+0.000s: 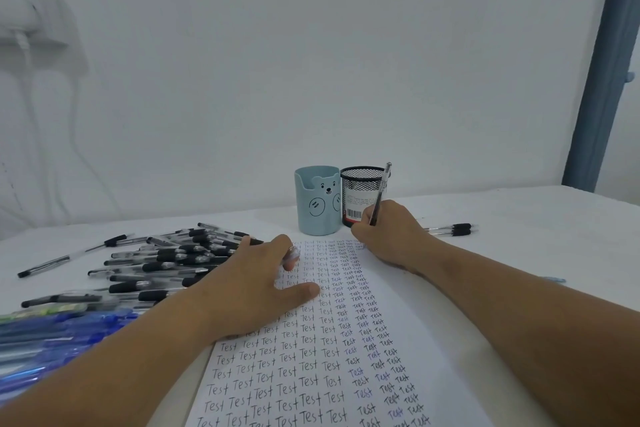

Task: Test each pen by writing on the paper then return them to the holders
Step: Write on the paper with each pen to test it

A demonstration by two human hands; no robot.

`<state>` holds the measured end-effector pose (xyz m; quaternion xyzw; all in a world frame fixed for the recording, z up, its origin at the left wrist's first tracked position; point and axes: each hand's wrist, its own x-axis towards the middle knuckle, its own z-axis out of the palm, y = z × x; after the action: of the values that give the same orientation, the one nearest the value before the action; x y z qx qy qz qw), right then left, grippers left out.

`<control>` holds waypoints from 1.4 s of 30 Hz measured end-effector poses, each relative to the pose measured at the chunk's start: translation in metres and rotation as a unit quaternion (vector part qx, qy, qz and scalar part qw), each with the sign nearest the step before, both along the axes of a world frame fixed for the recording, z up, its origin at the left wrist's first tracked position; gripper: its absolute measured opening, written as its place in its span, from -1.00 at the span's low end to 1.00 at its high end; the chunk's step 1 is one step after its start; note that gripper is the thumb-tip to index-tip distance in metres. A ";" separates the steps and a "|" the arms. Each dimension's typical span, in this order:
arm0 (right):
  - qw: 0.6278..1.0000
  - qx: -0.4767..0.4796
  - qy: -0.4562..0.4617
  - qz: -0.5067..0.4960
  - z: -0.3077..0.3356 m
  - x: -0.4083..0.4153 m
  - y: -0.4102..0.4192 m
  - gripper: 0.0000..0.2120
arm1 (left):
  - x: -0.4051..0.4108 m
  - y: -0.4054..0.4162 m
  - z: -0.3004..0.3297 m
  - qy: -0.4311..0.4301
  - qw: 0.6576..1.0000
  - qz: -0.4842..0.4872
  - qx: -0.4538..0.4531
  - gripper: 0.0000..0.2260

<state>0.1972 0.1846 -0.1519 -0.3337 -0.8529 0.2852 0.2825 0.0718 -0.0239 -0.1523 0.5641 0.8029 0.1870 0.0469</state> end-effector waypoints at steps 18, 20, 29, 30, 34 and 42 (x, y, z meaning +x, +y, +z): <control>0.912 -0.242 0.231 0.236 0.022 0.015 -0.054 -0.74 | 0.011 0.005 0.003 -0.040 0.990 -0.015 0.137 -0.76; 0.914 -0.235 0.228 0.239 0.022 0.014 -0.056 -0.74 | 0.013 0.006 0.003 -0.040 0.990 -0.013 0.138 -0.77; 0.916 -0.223 0.243 0.231 0.017 0.013 -0.053 -0.79 | 0.015 0.004 0.004 -0.045 0.986 -0.016 0.160 -0.80; 0.918 -0.212 0.225 0.247 0.014 0.012 -0.054 -0.81 | 0.017 0.004 0.004 -0.041 0.984 -0.021 0.171 -0.81; 0.915 -0.186 0.202 0.295 0.005 0.010 -0.062 -0.79 | 0.019 0.004 0.001 -0.030 0.973 -0.038 0.226 -0.78; 0.931 -0.168 0.188 0.264 0.011 0.012 -0.059 -0.72 | 0.024 0.011 0.000 -0.086 0.960 -0.005 0.266 -0.91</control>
<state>0.2089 0.1257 -0.1406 -0.0791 -0.7814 0.5458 0.2919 0.0960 -0.0130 -0.1528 0.5424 0.7141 0.4411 -0.0349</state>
